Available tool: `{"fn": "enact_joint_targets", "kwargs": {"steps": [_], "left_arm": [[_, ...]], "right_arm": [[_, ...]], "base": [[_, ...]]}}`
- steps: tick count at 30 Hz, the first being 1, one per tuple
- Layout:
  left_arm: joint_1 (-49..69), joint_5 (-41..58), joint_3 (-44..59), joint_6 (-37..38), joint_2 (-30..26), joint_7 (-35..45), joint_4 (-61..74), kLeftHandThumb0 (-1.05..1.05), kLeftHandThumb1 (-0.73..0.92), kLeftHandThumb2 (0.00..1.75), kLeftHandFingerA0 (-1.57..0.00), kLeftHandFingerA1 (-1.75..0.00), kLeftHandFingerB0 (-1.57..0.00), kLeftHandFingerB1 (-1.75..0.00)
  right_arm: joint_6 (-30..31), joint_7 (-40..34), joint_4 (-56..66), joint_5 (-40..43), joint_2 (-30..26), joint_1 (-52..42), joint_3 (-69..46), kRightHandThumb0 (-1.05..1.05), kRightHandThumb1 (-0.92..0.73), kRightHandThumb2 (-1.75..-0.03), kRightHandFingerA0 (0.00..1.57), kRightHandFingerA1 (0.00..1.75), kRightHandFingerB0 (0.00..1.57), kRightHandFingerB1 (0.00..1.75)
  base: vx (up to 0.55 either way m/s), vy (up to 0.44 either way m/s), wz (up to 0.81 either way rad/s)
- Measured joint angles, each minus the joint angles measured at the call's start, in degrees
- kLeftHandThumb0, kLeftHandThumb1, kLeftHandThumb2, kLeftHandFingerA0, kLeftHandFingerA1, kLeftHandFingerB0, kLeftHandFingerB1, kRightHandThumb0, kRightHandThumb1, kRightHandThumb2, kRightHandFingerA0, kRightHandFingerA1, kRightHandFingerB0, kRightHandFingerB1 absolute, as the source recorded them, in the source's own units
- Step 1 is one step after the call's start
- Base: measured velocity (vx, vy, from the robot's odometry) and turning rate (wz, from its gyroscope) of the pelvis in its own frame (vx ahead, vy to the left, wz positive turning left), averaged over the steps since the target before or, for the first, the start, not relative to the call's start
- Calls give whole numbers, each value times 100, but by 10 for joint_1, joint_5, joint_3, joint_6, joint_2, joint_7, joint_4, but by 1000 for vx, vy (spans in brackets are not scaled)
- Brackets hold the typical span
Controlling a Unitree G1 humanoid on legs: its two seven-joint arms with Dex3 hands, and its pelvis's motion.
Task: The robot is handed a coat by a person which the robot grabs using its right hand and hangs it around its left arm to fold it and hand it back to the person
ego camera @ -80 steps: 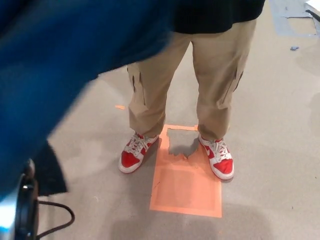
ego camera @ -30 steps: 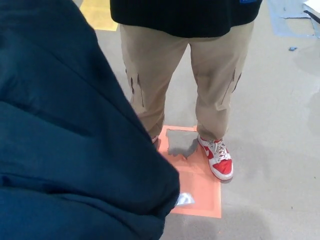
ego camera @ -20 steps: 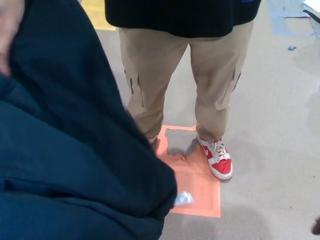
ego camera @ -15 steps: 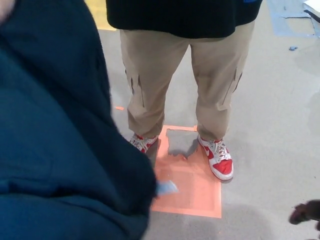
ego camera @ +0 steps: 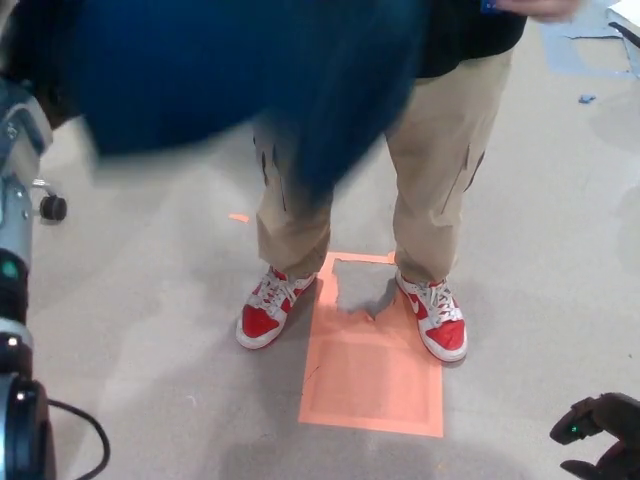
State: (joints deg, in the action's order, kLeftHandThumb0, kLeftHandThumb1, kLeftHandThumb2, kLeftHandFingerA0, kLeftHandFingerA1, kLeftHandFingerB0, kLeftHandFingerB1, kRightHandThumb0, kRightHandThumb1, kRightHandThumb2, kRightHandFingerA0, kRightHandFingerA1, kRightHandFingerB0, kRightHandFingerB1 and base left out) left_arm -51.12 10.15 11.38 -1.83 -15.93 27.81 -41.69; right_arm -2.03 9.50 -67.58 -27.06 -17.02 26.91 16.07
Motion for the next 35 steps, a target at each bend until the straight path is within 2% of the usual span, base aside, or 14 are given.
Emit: {"fn": "enact_joint_targets", "kwargs": {"steps": [9,10,12,13,14,18,19,20,27,28,29,31,32,35], "left_arm": [[93,3,-1,-4,4,12,23,-68,65,85,-17,-42,-8,-37],[105,4,0,-4,4,15,21,-60,80,63,-26,-33,-15,-28],[131,7,4,-2,4,19,19,-59,80,64,-24,-34,-14,-29],[150,8,7,-2,4,21,19,-34,57,108,0,-47,0,-48],[168,11,10,-2,4,24,15,-60,78,63,-25,-34,-14,-29],[240,19,32,6,6,24,-6,-57,79,63,-25,-35,-17,-31],[262,20,38,13,6,22,-20,-31,57,108,-7,-50,-7,-50],[280,20,44,19,6,19,-35,-58,81,64,-25,-36,-17,-32],[353,18,68,63,-4,-6,-156,-60,82,64,-33,-37,-19,-30],[357,17,68,69,-7,-7,-165,-63,71,88,-23,-45,-13,-40],[361,15,66,74,-11,-8,-171,-63,73,89,-22,-44,-12,-39],[368,9,56,87,-21,-11,-179,-59,86,65,-33,-37,-21,-31],[370,6,53,92,-24,-13,-182,-63,77,86,-25,-44,-17,-40],[376,-10,31,111,-35,-24,-201,-64,77,86,-24,-44,-16,-40]], "right_arm": [[4,-85,-43,28,25,-6,-71,-37,-71,-61,57,40,53,39],[4,-91,-44,30,26,-6,-76,-35,-70,-61,53,40,49,39],[4,-98,-46,36,28,-6,-85,-35,-70,-60,53,40,48,38],[3,-101,-46,40,28,-6,-89,-35,-70,-60,51,39,46,37],[2,-104,-46,43,28,-6,-92,-35,-70,-61,50,38,45,37],[-3,-114,-46,50,28,-9,-97,-36,-71,-60,47,37,45,36],[-5,-117,-46,52,28,-11,-99,-33,-70,-60,55,41,45,37],[-7,-119,-46,53,28,-15,-101,-33,-70,-60,54,40,45,37],[-24,-123,-45,64,28,-27,-104,-35,-70,-61,57,42,46,37],[-27,-123,-45,65,28,-27,-104,-35,-70,-61,56,41,45,37],[-29,-123,-45,66,28,-27,-104,-34,-71,-61,54,41,46,38],[-33,-123,-45,69,28,-31,-104,-35,-69,-60,50,40,48,38],[-35,-123,-45,69,28,-32,-103,-35,-69,-60,50,40,48,38],[-42,-124,-45,70,28,-38,-101,-36,-69,-60,50,40,48,38]], "base": [[0,0,0],[0,0,0],[0,0,0],[0,0,0],[0,0,0],[0,0,0],[0,0,0],[0,0,0],[0,0,0],[0,0,0],[0,0,0],[0,0,0],[0,0,0],[0,0,0]]}}
